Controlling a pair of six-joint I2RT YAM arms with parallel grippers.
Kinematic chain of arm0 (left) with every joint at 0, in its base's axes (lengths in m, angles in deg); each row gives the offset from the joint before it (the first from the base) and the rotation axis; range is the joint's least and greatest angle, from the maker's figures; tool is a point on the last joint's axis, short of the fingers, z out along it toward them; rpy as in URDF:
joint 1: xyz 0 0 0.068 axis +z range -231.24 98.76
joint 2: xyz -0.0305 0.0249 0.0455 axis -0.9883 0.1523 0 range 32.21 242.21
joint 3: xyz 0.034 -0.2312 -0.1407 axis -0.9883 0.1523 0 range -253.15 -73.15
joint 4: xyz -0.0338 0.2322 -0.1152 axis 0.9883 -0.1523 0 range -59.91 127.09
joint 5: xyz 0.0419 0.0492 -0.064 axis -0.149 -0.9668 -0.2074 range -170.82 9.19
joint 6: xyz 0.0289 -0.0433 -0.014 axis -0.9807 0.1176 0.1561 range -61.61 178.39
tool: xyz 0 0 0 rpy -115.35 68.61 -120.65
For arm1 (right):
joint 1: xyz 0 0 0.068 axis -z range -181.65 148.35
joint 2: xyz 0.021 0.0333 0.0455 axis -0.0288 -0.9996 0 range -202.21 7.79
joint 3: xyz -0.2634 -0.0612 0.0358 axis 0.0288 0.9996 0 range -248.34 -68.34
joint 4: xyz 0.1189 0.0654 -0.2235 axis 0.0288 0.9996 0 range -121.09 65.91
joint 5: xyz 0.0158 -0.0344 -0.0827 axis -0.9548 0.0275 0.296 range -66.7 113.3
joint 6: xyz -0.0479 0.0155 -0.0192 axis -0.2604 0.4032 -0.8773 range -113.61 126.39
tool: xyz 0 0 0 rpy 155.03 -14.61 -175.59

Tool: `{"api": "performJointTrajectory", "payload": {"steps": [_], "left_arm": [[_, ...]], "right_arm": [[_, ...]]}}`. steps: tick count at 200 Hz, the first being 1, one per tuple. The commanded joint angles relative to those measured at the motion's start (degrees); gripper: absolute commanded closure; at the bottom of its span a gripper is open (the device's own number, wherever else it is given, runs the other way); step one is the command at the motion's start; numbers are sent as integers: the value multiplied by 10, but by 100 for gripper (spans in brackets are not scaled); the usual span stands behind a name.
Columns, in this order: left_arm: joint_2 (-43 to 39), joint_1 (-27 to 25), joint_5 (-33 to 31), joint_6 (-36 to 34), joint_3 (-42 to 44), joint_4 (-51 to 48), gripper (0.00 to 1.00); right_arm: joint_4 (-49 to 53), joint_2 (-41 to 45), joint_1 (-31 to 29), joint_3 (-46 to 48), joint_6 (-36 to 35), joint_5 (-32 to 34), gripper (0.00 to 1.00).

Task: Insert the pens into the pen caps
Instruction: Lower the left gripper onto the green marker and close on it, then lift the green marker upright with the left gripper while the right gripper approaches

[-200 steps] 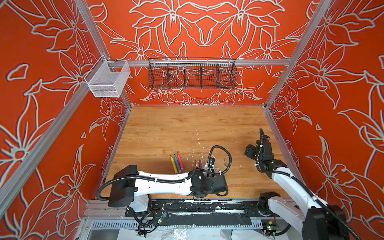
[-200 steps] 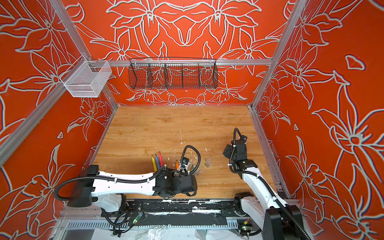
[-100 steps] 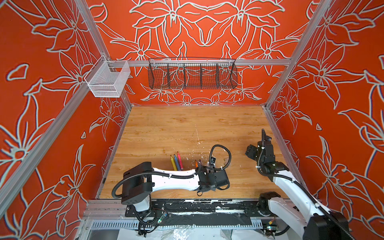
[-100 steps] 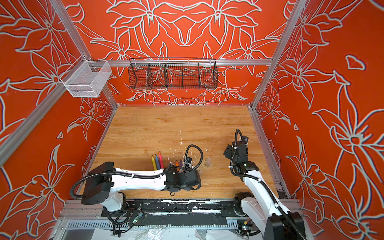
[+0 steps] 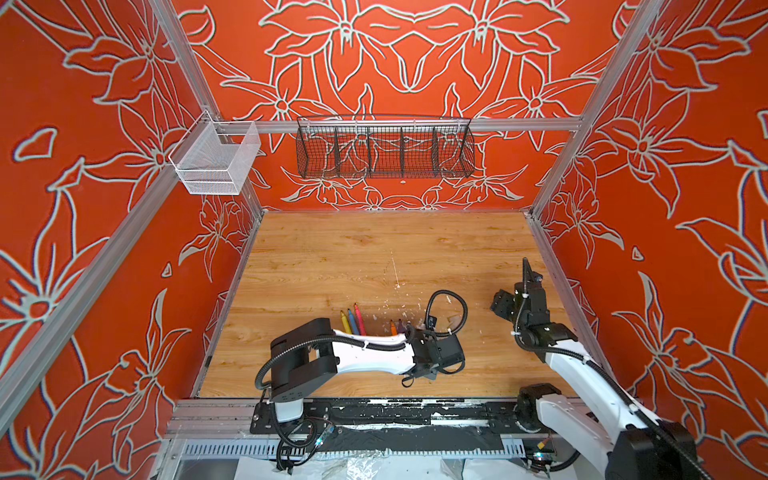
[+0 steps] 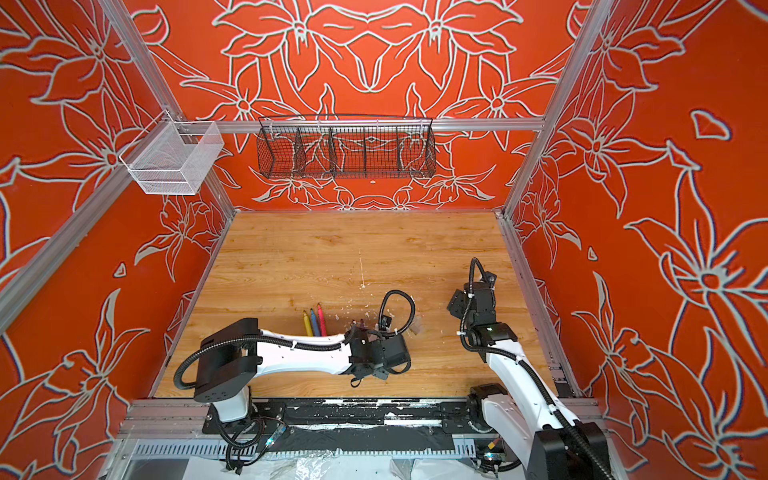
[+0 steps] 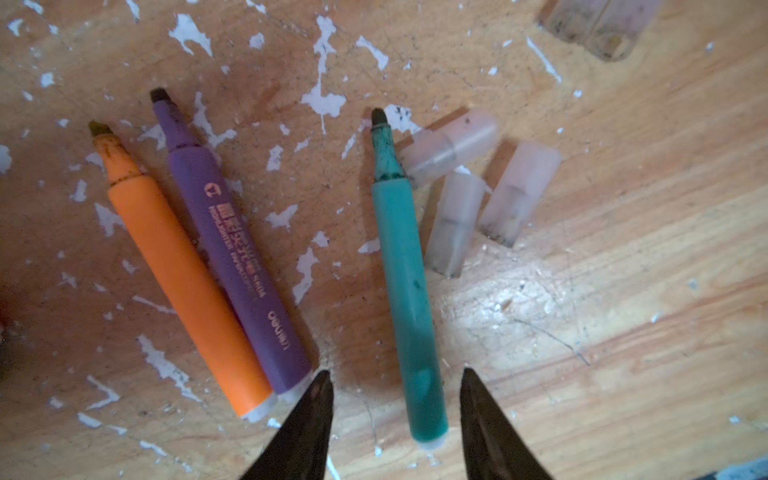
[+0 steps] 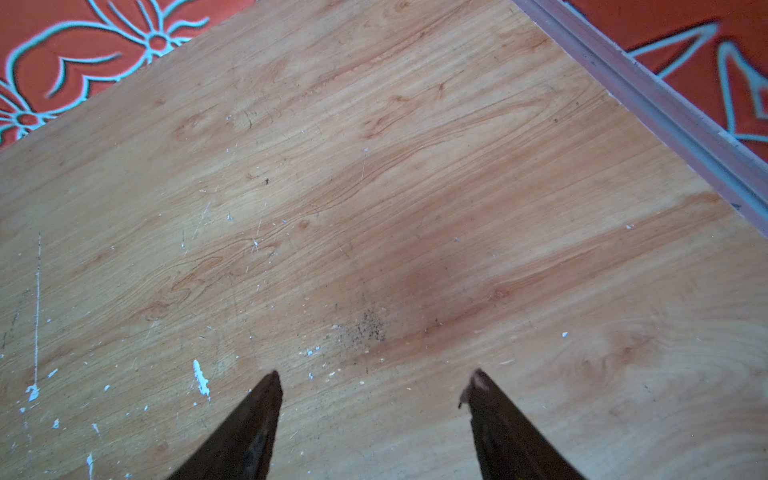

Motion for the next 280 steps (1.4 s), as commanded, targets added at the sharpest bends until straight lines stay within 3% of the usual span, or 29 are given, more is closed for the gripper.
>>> {"api": "performJointTrajectory", "payload": {"steps": [1, 63, 183, 236, 280], "left_arm": [[20, 10, 8, -4, -12, -5, 53], [49, 21, 25, -4, -17, 1, 60], [66, 36, 47, -1, -15, 7, 95], [16, 50, 49, -11, 12, 12, 100], [-91, 78, 44, -40, 11, -13, 100]], "right_arm": [[4, 1, 2, 1, 9, 5, 28], [5, 4, 2, 3, 10, 5, 29], [6, 9, 2, 6, 10, 5, 31], [9, 14, 2, 8, 12, 8, 32], [7, 20, 2, 10, 12, 8, 32]]}}
